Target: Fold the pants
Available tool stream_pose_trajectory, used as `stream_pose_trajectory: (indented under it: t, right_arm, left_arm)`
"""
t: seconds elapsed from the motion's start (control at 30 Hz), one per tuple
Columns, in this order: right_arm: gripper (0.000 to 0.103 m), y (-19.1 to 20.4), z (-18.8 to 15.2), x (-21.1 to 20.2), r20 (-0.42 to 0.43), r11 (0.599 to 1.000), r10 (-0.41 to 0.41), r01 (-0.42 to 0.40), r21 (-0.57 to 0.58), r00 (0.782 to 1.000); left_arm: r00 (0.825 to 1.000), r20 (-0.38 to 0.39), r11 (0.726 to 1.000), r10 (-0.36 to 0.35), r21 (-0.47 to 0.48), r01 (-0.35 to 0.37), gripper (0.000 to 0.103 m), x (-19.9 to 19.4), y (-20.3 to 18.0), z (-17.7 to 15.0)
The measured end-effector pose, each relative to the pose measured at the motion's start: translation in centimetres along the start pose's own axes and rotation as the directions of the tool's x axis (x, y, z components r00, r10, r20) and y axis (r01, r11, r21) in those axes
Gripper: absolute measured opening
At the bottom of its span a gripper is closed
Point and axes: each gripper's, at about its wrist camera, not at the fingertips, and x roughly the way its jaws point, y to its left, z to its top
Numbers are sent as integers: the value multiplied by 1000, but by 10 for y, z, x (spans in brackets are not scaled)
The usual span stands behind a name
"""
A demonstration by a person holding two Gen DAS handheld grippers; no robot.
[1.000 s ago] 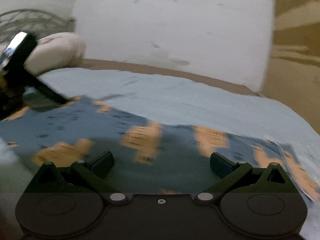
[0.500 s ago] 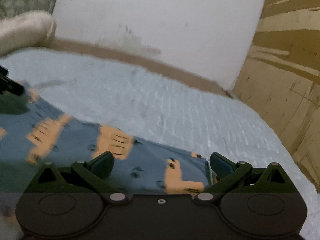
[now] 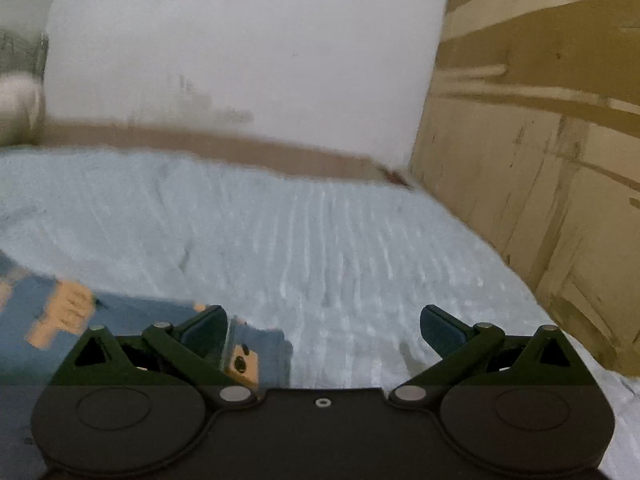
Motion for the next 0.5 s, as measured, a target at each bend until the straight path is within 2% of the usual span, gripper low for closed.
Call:
stream_pose_trajectory:
  t: [0.1,0.2,0.3,0.37,0.43,0.5]
  right_arm:
    - [102,-11,-10,-34,47,995,19,-24,95,999]
    - [102,-19,-29,-65,66,974,82,-94,207,994]
    - [102,-22,-51,-87,103,909,199,-222,353,975]
    - [102,-21,-59,-96,111,869,254,-277,410,961]
    - [102,-14,-63,-100,83,854,274,-282,438,958]
    - [102,-8,-65,-98,17,856,256,-235,460,966]
  left_arm:
    - [998,33,998,-55,-22,56,102,-10,-8,3]
    - [989,65,990,-135,-35,137,102,-17,-22,6]
    - [976,89,980,-196,-7,198,102,-18,-41,4]
    - [974,90,978,-209,13,208,102,-15,-51,2]
    - [975,73,977,-212,29,210,102,-9,-59,-1]
    - [977,53,978,-205,42,203,102,-4,-64,-5]
